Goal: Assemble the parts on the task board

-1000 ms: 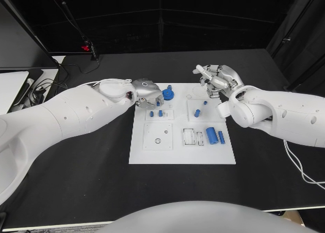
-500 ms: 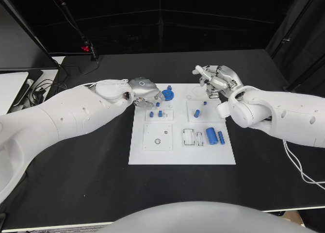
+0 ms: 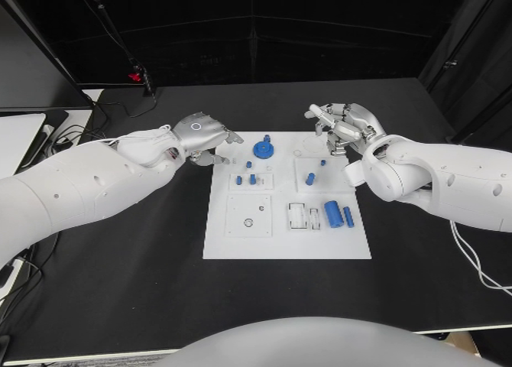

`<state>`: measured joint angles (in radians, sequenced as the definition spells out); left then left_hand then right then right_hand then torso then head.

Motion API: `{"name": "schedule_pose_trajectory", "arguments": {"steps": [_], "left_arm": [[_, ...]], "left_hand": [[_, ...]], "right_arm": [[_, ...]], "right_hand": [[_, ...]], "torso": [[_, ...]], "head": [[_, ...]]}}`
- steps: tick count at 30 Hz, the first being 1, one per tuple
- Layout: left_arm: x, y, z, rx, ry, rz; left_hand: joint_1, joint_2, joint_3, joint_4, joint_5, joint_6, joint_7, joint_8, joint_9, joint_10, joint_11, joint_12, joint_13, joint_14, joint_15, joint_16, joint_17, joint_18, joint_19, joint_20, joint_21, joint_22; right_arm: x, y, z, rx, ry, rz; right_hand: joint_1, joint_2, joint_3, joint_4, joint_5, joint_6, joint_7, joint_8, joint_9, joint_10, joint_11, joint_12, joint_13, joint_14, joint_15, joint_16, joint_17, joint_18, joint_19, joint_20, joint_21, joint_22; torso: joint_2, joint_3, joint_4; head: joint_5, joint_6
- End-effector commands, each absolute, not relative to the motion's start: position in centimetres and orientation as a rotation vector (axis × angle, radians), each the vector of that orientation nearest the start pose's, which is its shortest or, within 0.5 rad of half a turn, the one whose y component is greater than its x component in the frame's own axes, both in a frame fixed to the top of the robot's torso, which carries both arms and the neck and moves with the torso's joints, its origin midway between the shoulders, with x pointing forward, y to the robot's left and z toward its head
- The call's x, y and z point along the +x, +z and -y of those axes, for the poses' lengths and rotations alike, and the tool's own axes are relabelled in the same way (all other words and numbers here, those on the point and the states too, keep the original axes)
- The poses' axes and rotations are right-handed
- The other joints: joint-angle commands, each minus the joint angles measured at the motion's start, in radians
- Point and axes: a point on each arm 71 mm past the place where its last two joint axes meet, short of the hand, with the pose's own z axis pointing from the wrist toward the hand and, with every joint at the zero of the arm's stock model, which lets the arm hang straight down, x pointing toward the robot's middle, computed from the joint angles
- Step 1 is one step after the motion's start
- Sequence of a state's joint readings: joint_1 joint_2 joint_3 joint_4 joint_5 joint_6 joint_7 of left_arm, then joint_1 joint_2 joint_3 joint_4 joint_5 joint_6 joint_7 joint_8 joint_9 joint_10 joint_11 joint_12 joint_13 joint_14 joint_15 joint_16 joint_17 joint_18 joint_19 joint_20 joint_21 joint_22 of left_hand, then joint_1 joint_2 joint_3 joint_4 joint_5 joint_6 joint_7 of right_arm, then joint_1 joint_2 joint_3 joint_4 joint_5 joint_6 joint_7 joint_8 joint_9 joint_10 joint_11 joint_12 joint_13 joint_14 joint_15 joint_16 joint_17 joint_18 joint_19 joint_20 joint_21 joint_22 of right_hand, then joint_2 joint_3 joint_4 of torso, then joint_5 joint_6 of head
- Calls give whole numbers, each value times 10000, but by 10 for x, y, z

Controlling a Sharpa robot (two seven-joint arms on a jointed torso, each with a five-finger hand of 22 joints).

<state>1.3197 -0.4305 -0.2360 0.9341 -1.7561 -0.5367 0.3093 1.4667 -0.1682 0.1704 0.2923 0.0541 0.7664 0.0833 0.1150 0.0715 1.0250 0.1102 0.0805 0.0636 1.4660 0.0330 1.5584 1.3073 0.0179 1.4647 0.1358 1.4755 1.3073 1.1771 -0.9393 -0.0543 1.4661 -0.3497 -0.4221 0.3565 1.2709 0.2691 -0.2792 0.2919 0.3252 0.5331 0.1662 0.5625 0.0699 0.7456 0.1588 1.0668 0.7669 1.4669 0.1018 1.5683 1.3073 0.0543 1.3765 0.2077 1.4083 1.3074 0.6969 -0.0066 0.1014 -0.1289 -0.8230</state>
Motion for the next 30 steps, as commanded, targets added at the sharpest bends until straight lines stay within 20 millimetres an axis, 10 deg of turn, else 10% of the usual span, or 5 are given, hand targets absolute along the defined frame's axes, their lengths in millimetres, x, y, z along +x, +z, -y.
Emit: {"name": "schedule_pose_trajectory", "arguments": {"steps": [1, 8, 12, 16, 30], "left_arm": [[556, -183, -144, 7134, -5944, -12448], [543, -173, -171, 3721, -7728, -12464], [536, -169, -180, 1026, -9219, -12354], [529, -169, -187, -2105, -10923, -12099], [508, -175, -174, -5418, -14350, -11319]], "left_hand": [[-220, 84, -117, -11, 62, -19, 85, 146, 1, 22, -114, 100, 3, 411, -102, -956, 1257, 404, -651, -70, -1243, 1756], [-647, 399, -53, 15, 296, 526, 639, 658, 79, 538, -85, 383, 13, -3407, 47, -7684, -5010, 1621, -5235, 94, -8642, -1543], [-1202, 537, -208, -49, 705, 832, 960, 854, 107, 340, 183, 362, 12, -4906, 430, -9132, -5896, 1493, -6144, 391, -10038, -2306], [-2012, 960, -974, -72, 2389, 804, 1148, 910, 73, -176, 435, 388, 18, -6291, 856, -10368, -6928, 1321, -7404, 761, -11566, -3217], [-3000, 1703, -2487, 7, 1379, -1103, 1786, 1019, -8, -2478, 1106, 682, 57, -9703, 1821, -11690, -9008, 1136, -9479, 1543, -14145, -5369]], "right_arm": [[489, -187, 274, 7802, 11869, -14739], [494, -168, 274, 6153, 11353, -15288], [498, -159, 276, 4475, 10475, -15542], [503, -156, 279, 2700, 9216, -15604], [505, -161, 291, -657, 6168, -15995]], "right_hand": [[322, -80, -36, -28, -19, 143, 632, 57, -4, -263, -25, -415, -503, 1039, -79, 25, 2635, 135, -176, -30, -187, 1312], [1743, -373, 232, -79, -396, 1142, 420, -66, -42, -327, -202, -2134, -2545, 1039, -270, 25, 2635, 109, 55, -248, -136, 1285], [2643, -622, 406, 82, -1330, 1878, 379, -759, -149, 314, -316, -3547, -4166, 1039, -433, 25, 2635, 64, 254, -425, -86, 1282], [3532, -783, 695, -56, -2208, 2701, 187, -1203, -60, 775, -417, -4628, -5309, 1039, -503, 25, 2635, -3, 538, -501, 96, 1401], [4414, -1401, 889, -71, -2776, 3113, -122, -2366, -55, 1399, -386, -6377, -6896, 1039, -542, 25, 2635, -88, 798, -531, 291, 1549]], "torso": [[-35, -4, 109], [-66, -6, 158], [-110, -32, 248], [-130, -56, 323], [-159, -54, 375]], "head": [[-71, 4], [-118, -11], [-260, -23], [-408, 34], [-872, 291]]}}
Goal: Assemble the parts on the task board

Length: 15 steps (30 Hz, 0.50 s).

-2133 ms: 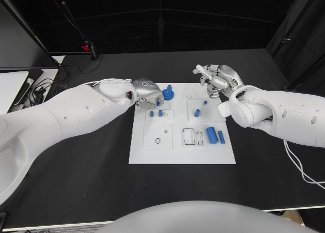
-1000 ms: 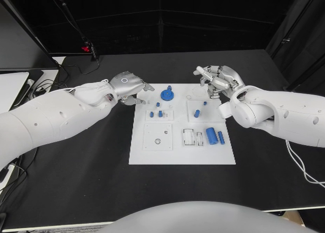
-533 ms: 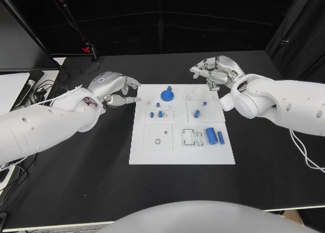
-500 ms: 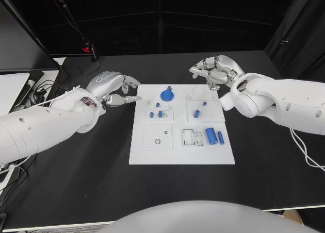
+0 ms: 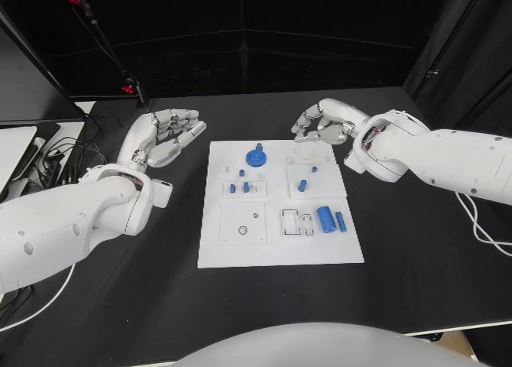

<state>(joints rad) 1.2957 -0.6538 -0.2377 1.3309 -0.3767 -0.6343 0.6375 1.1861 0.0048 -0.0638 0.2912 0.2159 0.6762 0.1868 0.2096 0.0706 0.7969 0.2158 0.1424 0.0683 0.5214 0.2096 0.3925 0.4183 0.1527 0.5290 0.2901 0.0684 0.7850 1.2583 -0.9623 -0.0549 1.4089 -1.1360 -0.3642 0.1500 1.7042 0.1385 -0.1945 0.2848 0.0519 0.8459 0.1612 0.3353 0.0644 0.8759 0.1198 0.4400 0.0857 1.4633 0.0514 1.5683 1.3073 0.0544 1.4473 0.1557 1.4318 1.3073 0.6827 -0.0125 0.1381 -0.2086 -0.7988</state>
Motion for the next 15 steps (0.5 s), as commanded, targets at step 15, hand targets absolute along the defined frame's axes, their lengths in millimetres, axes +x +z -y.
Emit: {"name": "schedule_pose_trajectory", "arguments": {"steps": [15], "left_arm": [[498, -175, -164, -5682, -15223, -11201]], "left_hand": [[-1070, -434, -51, 46, -818, -1509, 723, 1188, 166, -1698, 5, 1064, 133, -1951, -83, 818, -760, -519, -1126, -35, -97, -1843]], "right_arm": [[500, -176, 304, -1451, 4903, -16729]], "right_hand": [[-31, -358, -63, 8, -48, -77, -62, -583, 5, -33, 135, -705, -245, 1075, 66, 25, 2635, -75, 57, 72, -11, 1496]], "torso": [[-70, -9, -40]], "head": [[-233, 270]]}}
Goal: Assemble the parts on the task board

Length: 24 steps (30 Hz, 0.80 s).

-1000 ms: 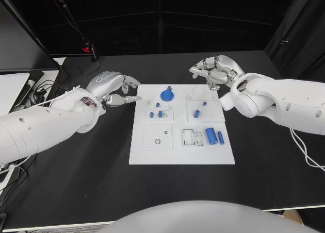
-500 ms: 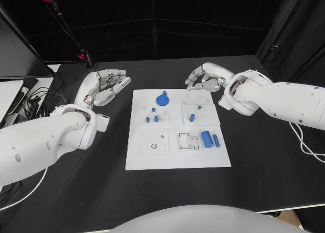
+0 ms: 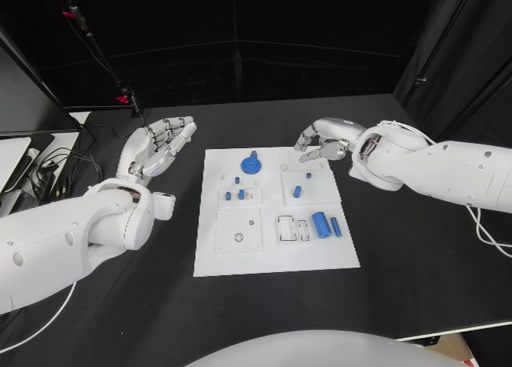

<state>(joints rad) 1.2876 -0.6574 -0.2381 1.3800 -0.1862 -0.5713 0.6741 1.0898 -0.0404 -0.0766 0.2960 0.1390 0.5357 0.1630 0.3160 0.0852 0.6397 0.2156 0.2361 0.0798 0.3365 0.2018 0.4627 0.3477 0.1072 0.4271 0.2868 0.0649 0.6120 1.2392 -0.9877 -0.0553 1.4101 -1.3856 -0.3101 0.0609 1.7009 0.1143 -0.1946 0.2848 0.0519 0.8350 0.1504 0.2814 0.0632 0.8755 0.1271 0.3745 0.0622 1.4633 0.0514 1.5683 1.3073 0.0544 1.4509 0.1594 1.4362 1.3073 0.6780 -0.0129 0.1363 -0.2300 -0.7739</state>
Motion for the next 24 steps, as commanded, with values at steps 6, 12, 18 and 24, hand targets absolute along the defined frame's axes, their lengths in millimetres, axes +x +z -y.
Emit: {"name": "schedule_pose_trajectory", "arguments": {"steps": [6, 12, 18, 24], "left_arm": [[497, -175, -164, -5702, -15279, -11218], [497, -176, -165, -5725, -15262, -11229], [497, -176, -164, -5751, -15267, -11266], [497, -177, -165, -5791, -15258, -11318]], "left_hand": [[-153, 10, 132, -4, -93, -369, 1036, 539, 58, -356, 81, 548, 31, -350, 62, 488, -254, 75, -281, -8, -70, -467], [-107, 43, 162, -7, -101, -482, 1064, 711, 68, -483, 113, 710, 25, -395, 129, 664, -342, 80, -266, 30, -57, -525], [-83, 96, 174, -10, -110, -578, 1104, 877, 76, -579, 152, 876, 22, -479, 163, 807, -439, 53, -263, 34, -52, -596], [-28, 210, 185, -16, -91, -673, 1168, 1099, 84, -655, 216, 1113, 18, -557, 229, 1007, -569, -9, -223, 46, -38, -653]], "right_arm": [[497, -186, 305, -1692, 4534, -17041], [495, -192, 305, -1798, 4422, -17200], [493, -201, 302, -1963, 4207, -17368], [493, -209, 300, -2185, 3771, -17448]], "right_hand": [[-94, -191, -108, 24, -51, 85, 70, -123, 19, -37, 66, -153, -4, 1075, 71, 25, 2635, -64, -3, 47, -90, 1467], [-154, -260, -131, 16, -51, 82, 94, -218, 12, -48, 78, -240, 0, 1075, 78, 25, 2635, -51, -34, 54, -135, 1430], [-152, -276, -126, 5, -50, 81, 107, -247, 12, -49, 79, -265, 1, 1075, 80, 25, 2635, -47, -41, 56, -146, 1420], [-127, -290, -92, -17, -50, 67, 134, -322, 9, -57, 86, -326, 1, 1075, 83, 25, 2635, -28, -85, 61, -207, 1371]], "torso": [[-18, -6, -16], [-15, 6, -41], [-19, 8, -19], [-17, 10, -21]], "head": [[-59, 70], [-79, 71], [-58, 34], [-38, -7]]}}
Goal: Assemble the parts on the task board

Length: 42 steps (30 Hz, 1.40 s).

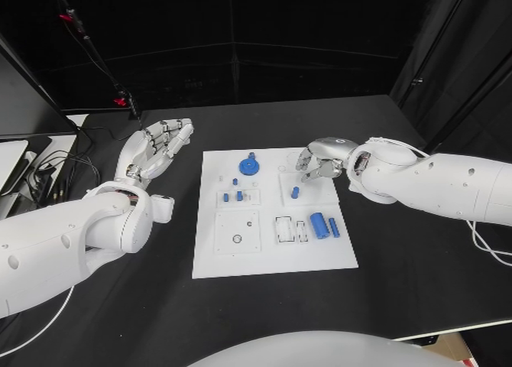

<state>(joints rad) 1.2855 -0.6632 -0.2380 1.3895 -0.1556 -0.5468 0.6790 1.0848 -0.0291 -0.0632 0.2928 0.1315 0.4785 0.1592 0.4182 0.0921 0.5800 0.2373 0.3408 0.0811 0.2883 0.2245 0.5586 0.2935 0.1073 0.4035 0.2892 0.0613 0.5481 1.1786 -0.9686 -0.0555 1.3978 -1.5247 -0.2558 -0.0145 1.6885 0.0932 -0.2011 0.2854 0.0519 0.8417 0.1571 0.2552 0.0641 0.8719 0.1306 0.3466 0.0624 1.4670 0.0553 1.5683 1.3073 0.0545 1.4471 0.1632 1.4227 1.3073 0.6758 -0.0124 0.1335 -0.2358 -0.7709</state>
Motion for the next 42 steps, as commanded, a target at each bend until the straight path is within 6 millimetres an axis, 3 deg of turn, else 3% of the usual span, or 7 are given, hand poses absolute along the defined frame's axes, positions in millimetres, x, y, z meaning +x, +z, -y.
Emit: {"name": "schedule_pose_trajectory", "arguments": {"steps": [1, 4, 9, 13, 27, 42], "left_arm": [[497, -177, -165, -5796, -15254, -11324], [497, -177, -165, -5814, -15247, -11346], [497, -177, -165, -5837, -15229, -11373], [497, -177, -165, -5848, -15203, -11376], [497, -178, -166, -5905, -15150, -11435], [498, -179, -167, -5958, -15131, -11502]], "left_hand": [[31, 110, 51, 14, -1, -110, 1211, 101, 15, -66, 5, 91, 5, -83, 5, 71, -42, -21, 22, 23, 1, -17], [49, 139, 51, 13, 28, -126, 1222, 154, 16, -78, 15, 148, 3, -97, 9, 119, -74, -46, 39, 24, 7, -26], [55, 265, 36, 11, 46, -175, 1239, 285, 13, -126, 32, 288, -7, -96, 20, 264, -158, -114, 161, 24, 36, 31], [67, 314, 23, 6, 53, -195, 1239, 343, 11, -145, 31, 350, -13, -92, 15, 325, -197, -139, 204, 21, 46, 43], [201, 506, -24, -6, 240, -270, 1251, 548, -5, -207, 53, 580, -38, -125, 46, 525, -367, -200, 278, 10, 56, 21], [275, 607, -81, -9, 300, -287, 1257, 666, -16, -198, 64, 723, -49, -122, 68, 643, -466, -203, 314, 6, 64, 8]], "right_arm": [[493, -210, 299, -2176, 3703, -17458], [493, -212, 299, -2125, 3525, -17492], [495, -214, 299, -2009, 3197, -17600], [496, -215, 297, -2015, 3023, -17587], [497, -215, 297, -1957, 2451, -17629], [498, -220, 294, -2025, 1994, -18093]], "right_hand": [[17, -77, -8, -34, -49, 1, 63, -78, 0, -20, 52, -63, 1, 1038, 46, 25, 2635, -20, -65, 24, -97, 1350], [75, -61, 54, -56, -49, 34, 46, -112, 6, 12, 51, -93, 5, 1038, 47, 25, 2635, -6, -96, 26, -143, 1311], [182, -43, 184, -56, -48, 253, -178, -178, 23, 313, -42, -147, 12, 1038, -30, 25, 2635, 10, -105, -24, -188, 1268], [289, -28, 273, -65, -48, 356, -257, -240, 22, 497, -91, -228, -3, 1038, -74, 25, 2635, 19, -109, -69, -217, 1239], [417, -48, 437, -40, -46, 501, -251, -395, 19, 641, -142, -499, -7, 1038, -130, 25, 2635, 51, -157, -128, -335, 1133], [453, -65, 613, 22, -47, 956, -219, -507, 49, 1399, -404, -798, -13, 1038, -350, 25, 2635, 68, -154, -322, -416, 1059]], "torso": [[7, 3, 8], [-2, -2, 12], [1, 4, 13], [-6, 2, 9], [-13, 4, 11], [-19, 7, 11]], "head": [[20, -38], [13, -53], [19, -98], [14, -102], [6, -182], [45, -285]]}}
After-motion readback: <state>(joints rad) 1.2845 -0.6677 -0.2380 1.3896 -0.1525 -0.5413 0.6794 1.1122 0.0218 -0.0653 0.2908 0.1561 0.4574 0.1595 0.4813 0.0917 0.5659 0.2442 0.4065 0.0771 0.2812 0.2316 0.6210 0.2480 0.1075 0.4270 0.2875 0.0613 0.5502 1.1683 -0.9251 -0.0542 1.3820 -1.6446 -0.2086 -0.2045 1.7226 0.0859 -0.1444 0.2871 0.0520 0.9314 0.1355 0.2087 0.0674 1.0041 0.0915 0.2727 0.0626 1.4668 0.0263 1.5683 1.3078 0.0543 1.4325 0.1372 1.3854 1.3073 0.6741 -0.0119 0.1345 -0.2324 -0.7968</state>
